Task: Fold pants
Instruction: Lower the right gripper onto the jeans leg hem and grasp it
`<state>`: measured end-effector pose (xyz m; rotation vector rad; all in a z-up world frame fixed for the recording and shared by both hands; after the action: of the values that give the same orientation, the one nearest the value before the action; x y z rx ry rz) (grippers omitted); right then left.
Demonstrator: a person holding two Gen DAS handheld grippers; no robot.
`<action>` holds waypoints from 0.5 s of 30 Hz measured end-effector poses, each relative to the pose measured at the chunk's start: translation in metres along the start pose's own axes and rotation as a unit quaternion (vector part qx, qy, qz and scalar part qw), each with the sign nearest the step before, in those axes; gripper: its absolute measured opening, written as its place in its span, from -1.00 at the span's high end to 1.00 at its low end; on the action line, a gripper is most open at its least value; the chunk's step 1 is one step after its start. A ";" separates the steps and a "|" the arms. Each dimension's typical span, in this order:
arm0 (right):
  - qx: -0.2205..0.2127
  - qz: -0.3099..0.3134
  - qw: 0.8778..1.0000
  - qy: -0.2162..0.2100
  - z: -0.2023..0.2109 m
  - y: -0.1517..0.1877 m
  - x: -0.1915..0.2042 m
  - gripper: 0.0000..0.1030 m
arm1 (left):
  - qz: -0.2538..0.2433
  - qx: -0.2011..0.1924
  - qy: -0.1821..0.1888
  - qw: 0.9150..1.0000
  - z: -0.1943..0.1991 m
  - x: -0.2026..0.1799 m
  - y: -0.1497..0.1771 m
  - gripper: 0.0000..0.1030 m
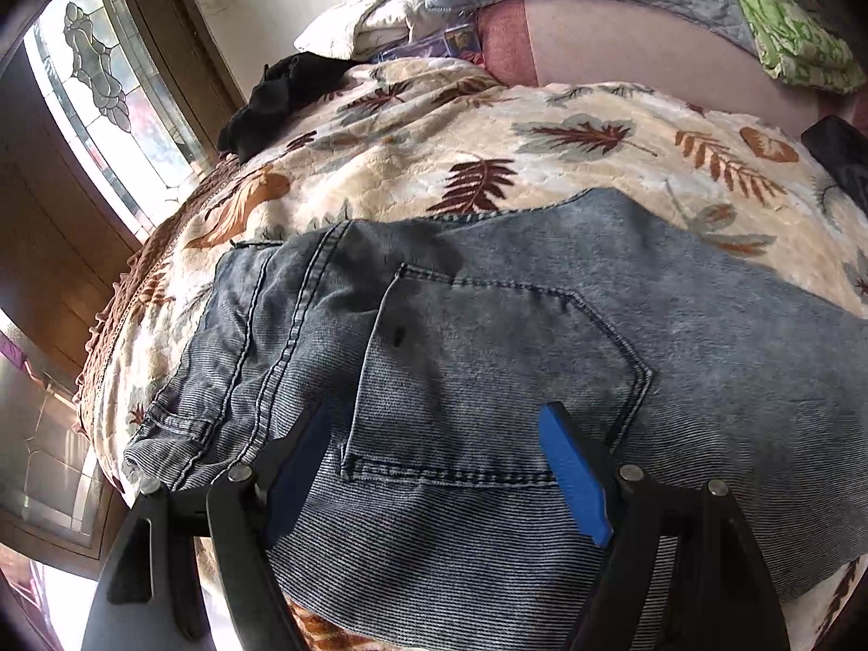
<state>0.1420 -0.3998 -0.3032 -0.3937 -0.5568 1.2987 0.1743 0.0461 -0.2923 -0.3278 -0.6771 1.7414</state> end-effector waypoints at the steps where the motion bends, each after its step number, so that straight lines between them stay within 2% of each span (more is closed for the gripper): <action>1: 0.006 -0.011 1.000 -0.009 -0.006 0.000 -0.006 0.03 | -0.008 0.010 -0.006 1.000 -0.006 -0.001 0.002 -0.54; 4: -0.016 -0.026 0.999 -0.017 0.010 0.002 -0.012 0.03 | -0.010 0.002 -0.002 1.000 -0.001 0.001 0.003 -0.54; 5: -0.033 -0.024 0.999 -0.010 0.022 0.003 -0.013 0.03 | -0.012 -0.009 0.000 1.000 0.005 0.001 0.004 -0.54; 7: -0.070 -0.037 0.997 -0.023 0.049 0.009 -0.022 0.00 | -0.011 -0.028 0.022 0.999 0.016 0.002 0.005 -0.54; 9: -0.081 -0.061 0.994 -0.033 0.066 0.018 -0.036 -0.45 | -0.017 -0.042 0.055 0.997 0.028 -0.002 0.006 -0.54; 12: -0.059 -0.081 0.994 -0.051 0.071 0.031 -0.055 -0.47 | -0.043 -0.066 0.088 0.993 0.044 -0.016 0.011 -0.54; 15: -0.013 -0.085 0.994 -0.072 0.058 0.041 -0.066 -0.47 | -0.059 -0.062 0.137 0.987 0.055 -0.032 0.017 -0.54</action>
<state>0.0643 -0.4564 -0.2901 -0.2696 -0.7135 1.1619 0.1401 -0.0022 -0.2625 -0.5899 -0.5919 1.5088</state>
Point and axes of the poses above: each gripper's, at about its wrist camera, not at the fingertips, and z roughly against the way its jaws point, x to its left, y to its underside, the point moved 1 cm from there along -z, roughly the way its jaws point, and after that the axes turned 13 degrees about z, right-handed, at the moved point
